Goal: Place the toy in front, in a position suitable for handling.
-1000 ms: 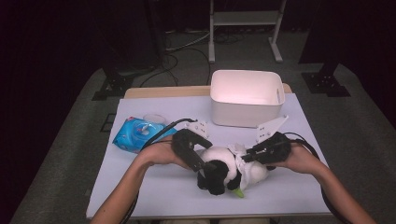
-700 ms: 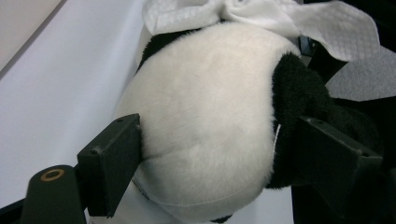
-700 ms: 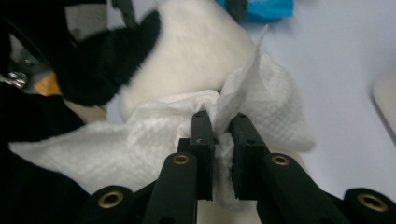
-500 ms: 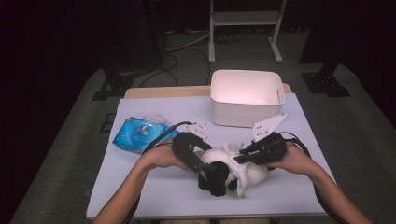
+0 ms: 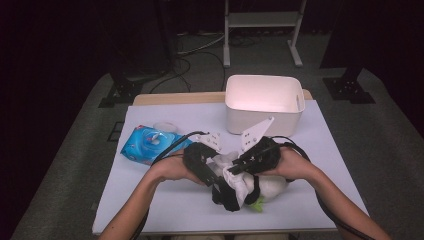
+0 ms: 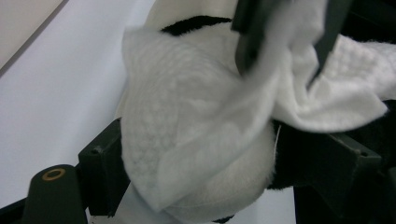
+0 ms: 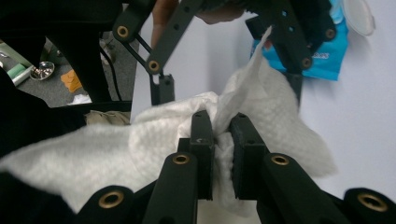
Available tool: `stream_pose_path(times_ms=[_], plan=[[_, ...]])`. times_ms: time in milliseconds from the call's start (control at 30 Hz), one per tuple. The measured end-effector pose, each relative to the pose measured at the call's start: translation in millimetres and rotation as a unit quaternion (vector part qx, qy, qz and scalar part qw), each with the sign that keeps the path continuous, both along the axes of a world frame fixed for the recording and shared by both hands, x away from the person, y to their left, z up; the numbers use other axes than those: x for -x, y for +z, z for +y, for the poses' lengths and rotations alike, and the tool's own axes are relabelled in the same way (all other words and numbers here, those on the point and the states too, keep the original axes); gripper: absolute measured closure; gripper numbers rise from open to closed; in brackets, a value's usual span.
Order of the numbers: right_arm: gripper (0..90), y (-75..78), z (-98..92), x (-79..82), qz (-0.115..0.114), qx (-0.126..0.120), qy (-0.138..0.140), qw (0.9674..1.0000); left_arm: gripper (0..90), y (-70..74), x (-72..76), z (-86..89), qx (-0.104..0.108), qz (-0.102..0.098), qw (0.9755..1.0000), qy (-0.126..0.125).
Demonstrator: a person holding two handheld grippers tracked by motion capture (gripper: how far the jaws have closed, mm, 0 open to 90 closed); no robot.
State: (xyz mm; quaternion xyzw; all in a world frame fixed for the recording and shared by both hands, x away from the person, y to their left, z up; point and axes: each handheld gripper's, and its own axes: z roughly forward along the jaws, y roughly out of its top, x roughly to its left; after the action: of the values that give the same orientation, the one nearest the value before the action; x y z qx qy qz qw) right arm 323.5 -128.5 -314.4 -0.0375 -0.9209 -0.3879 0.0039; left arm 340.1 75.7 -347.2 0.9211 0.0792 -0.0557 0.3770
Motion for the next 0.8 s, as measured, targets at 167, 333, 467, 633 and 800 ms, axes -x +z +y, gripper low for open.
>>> stream_pose_path(times_ms=[167, 333, 467, 633, 800], plan=[[80.4, -0.1, -19.7, 0.2, -0.002, 0.004, -0.021, 0.9998, 17.4, 2.0, 1.2, -2.3, -0.009, -0.005, 0.9999, -0.007], [80.3, -3.0, -43.8, 1.3, -0.005, 0.009, -0.047, 0.9988, 17.3, 2.5, 0.9, -2.1, -0.011, -0.004, 0.9999, -0.007], [80.3, -3.2, -63.4, 3.7, -0.011, 0.029, -0.068, 0.9972, 17.4, 2.1, -1.8, -1.9, -0.010, 0.003, 0.9999, -0.005], [80.3, -0.9, -91.2, 7.3, -0.018, 0.044, -0.093, 0.9945, 17.2, 3.6, -2.8, -1.8, -0.015, 0.001, 0.9999, -0.008], [80.4, -14.2, -97.3, 11.6, 0.000, 0.054, -0.093, 0.9942, 17.1, 13.9, 4.0, -12.5, -0.020, -0.005, 0.9996, -0.022]])
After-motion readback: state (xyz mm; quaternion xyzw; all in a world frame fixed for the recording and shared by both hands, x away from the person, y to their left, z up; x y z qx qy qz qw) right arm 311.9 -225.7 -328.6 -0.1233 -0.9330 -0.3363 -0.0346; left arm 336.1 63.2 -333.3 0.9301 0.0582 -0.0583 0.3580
